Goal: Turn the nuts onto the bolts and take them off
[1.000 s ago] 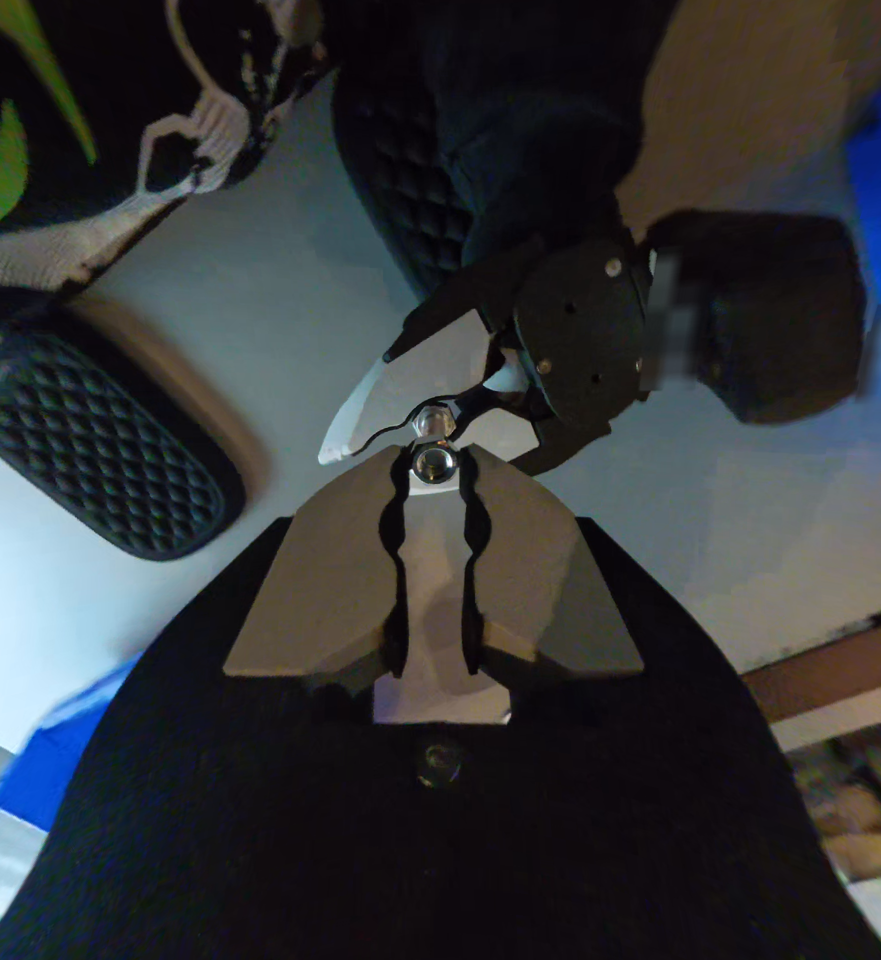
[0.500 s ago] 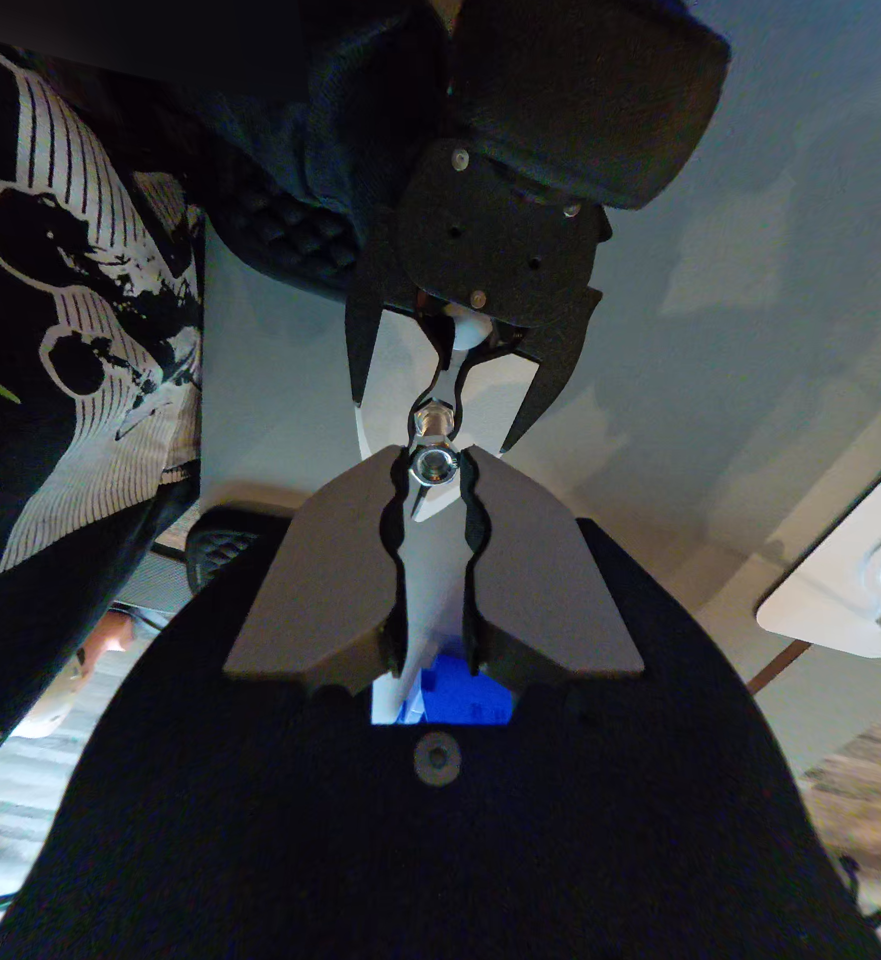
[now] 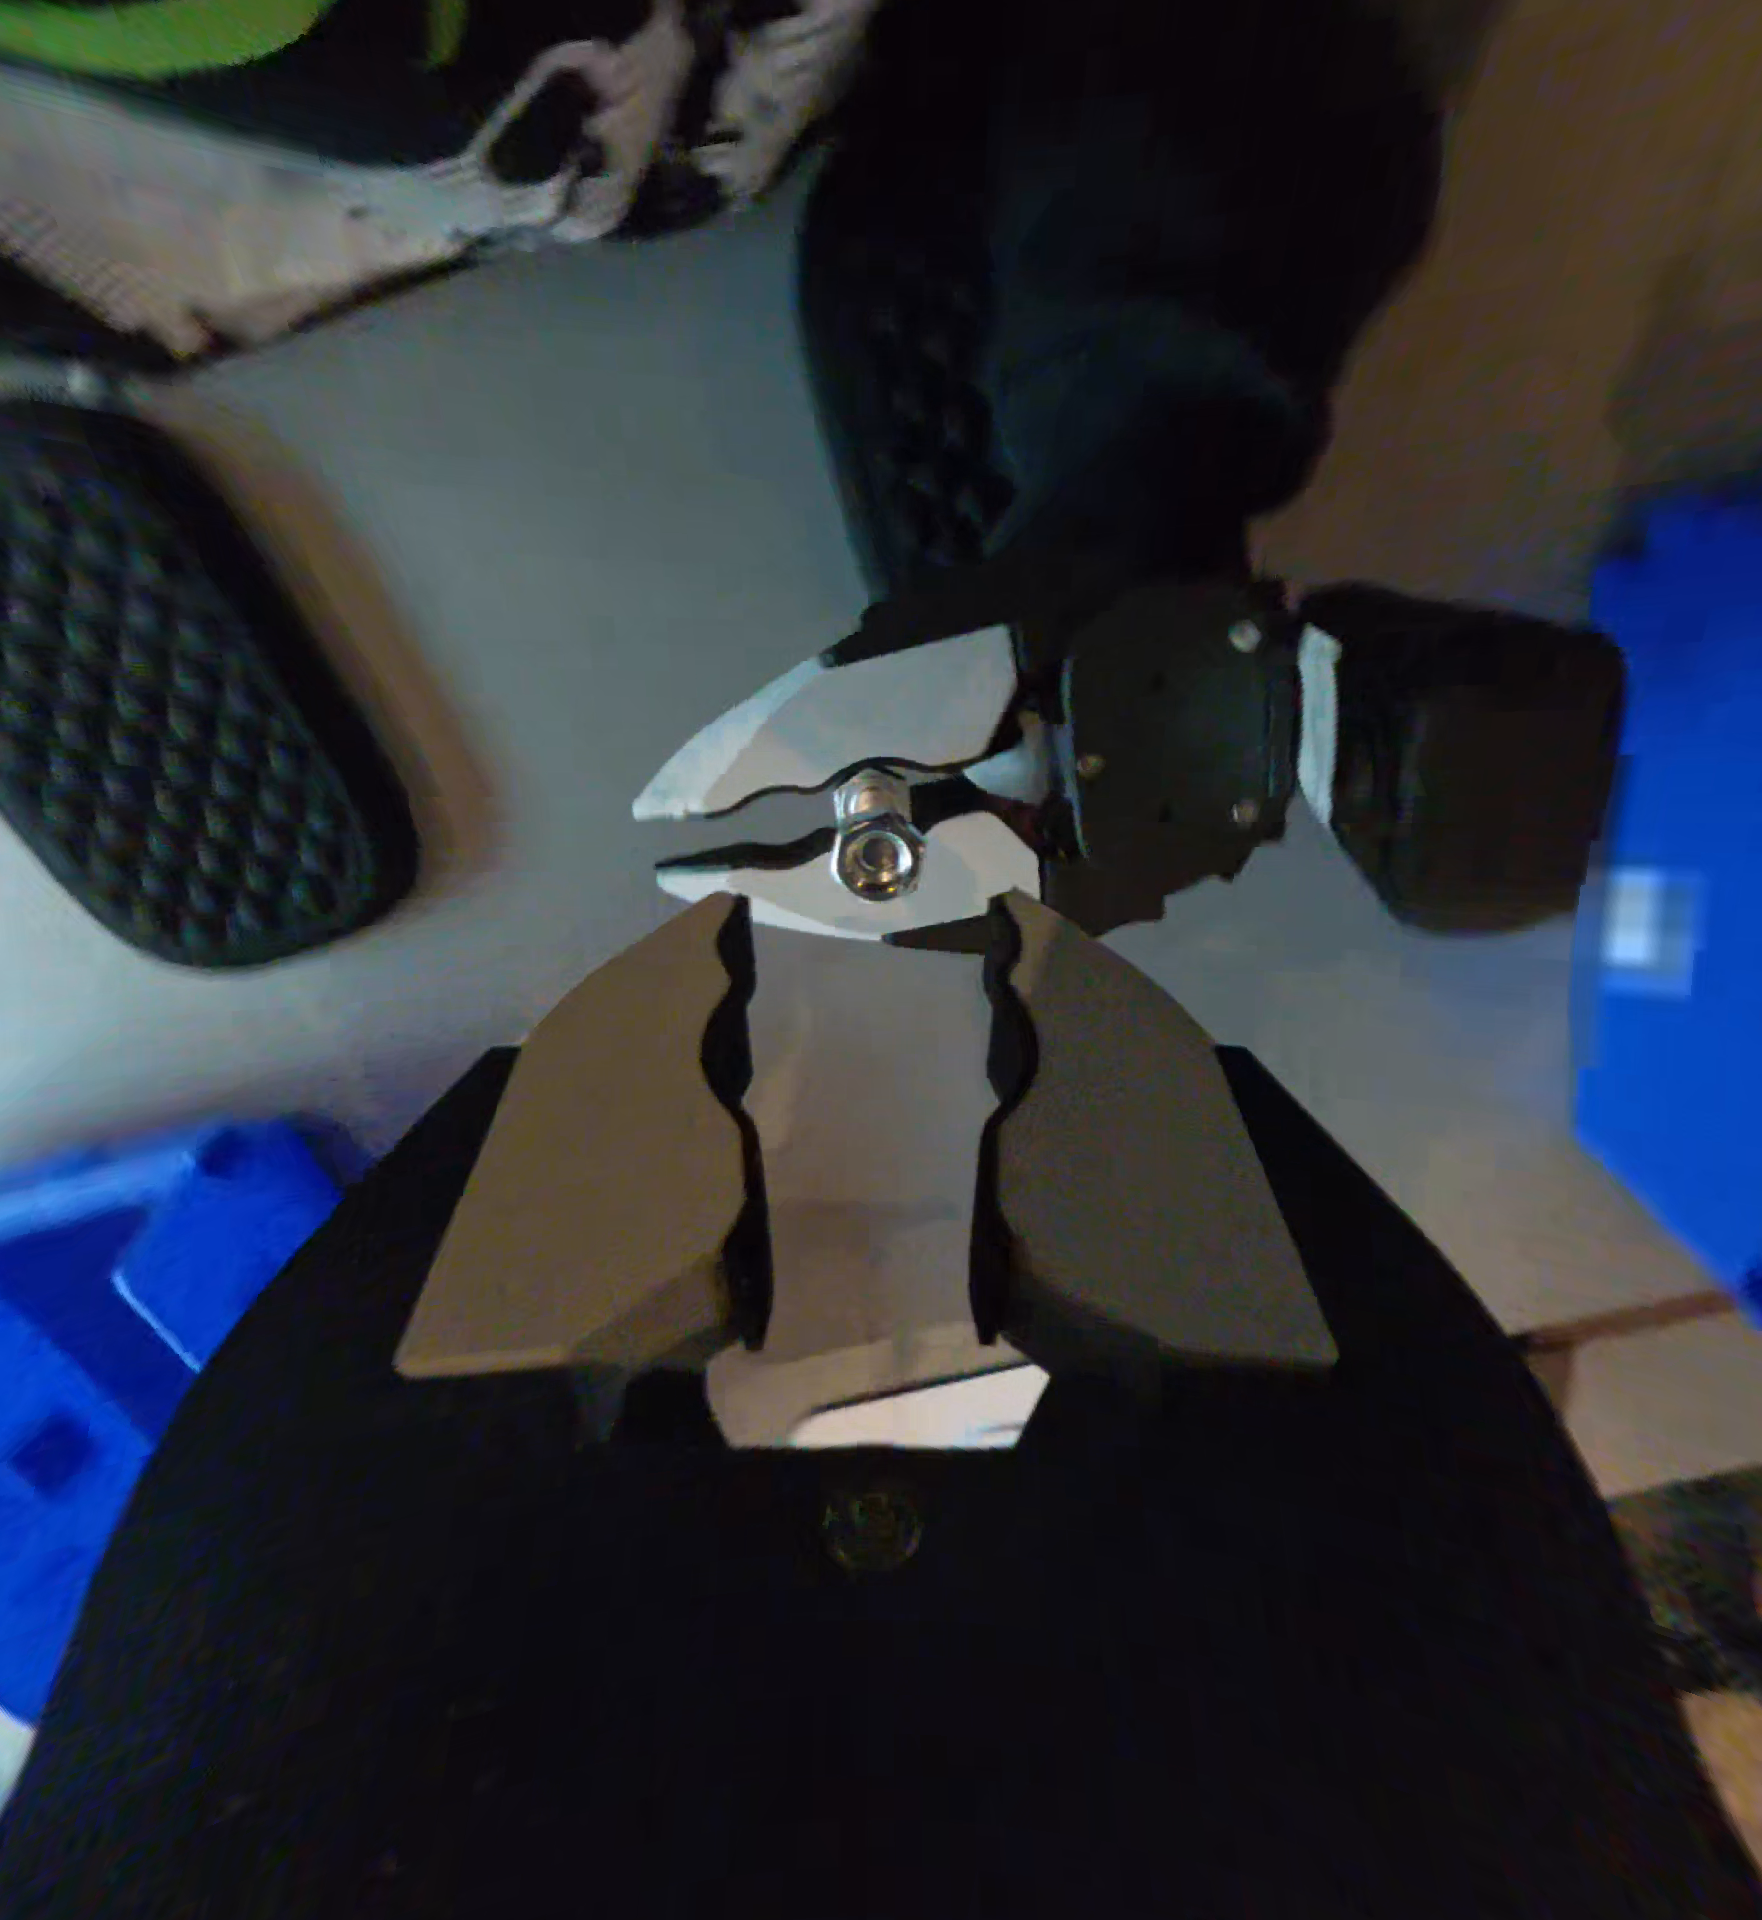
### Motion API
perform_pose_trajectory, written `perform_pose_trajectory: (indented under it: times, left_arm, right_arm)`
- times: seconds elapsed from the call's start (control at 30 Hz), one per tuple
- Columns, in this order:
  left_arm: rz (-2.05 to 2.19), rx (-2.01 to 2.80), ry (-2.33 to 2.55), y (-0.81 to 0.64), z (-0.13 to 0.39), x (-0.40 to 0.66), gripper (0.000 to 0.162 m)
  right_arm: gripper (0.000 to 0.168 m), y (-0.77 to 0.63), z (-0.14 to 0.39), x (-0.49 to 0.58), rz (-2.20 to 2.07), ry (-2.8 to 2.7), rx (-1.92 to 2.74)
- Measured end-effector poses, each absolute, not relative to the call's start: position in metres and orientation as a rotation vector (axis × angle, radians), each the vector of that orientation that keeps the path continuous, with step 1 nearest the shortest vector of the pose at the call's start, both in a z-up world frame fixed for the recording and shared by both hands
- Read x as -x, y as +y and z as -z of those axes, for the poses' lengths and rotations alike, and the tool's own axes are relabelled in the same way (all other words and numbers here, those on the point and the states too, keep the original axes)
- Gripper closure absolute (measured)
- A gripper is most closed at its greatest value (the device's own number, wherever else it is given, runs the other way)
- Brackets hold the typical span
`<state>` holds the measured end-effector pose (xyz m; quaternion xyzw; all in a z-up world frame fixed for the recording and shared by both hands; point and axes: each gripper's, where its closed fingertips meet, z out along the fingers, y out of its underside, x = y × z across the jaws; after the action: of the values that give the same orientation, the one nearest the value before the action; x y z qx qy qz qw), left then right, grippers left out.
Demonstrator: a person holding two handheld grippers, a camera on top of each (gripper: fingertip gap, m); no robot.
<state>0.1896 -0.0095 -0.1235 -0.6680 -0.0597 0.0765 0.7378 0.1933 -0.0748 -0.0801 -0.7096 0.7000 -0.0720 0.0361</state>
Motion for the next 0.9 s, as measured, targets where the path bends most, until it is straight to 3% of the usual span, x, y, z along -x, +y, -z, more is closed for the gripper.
perform_pose_trajectory:
  times: [0.17, 0.53, 0.73, 0.9]
  left_arm:
    - [-0.148, 1.460, -0.123, -0.010, 0.123, -0.191, 0.151]
    - [-0.140, 1.468, -0.121, -0.009, 0.124, -0.192, 0.150]
    - [-0.153, 1.444, -0.140, -0.012, 0.121, -0.189, 0.151]
    - [-0.175, 1.446, -0.153, -0.013, 0.122, -0.187, 0.151]
  right_arm:
    - [0.132, -0.071, 0.091, -0.192, 0.029, 1.847, 2.354]
    - [0.149, -0.071, 0.098, -0.199, 0.073, 1.681, 2.465]
    - [0.150, -0.074, 0.097, -0.197, 0.104, 1.938, 2.319]
    - [0.150, -0.073, 0.097, -0.197, 0.130, 2.348, 1.930]
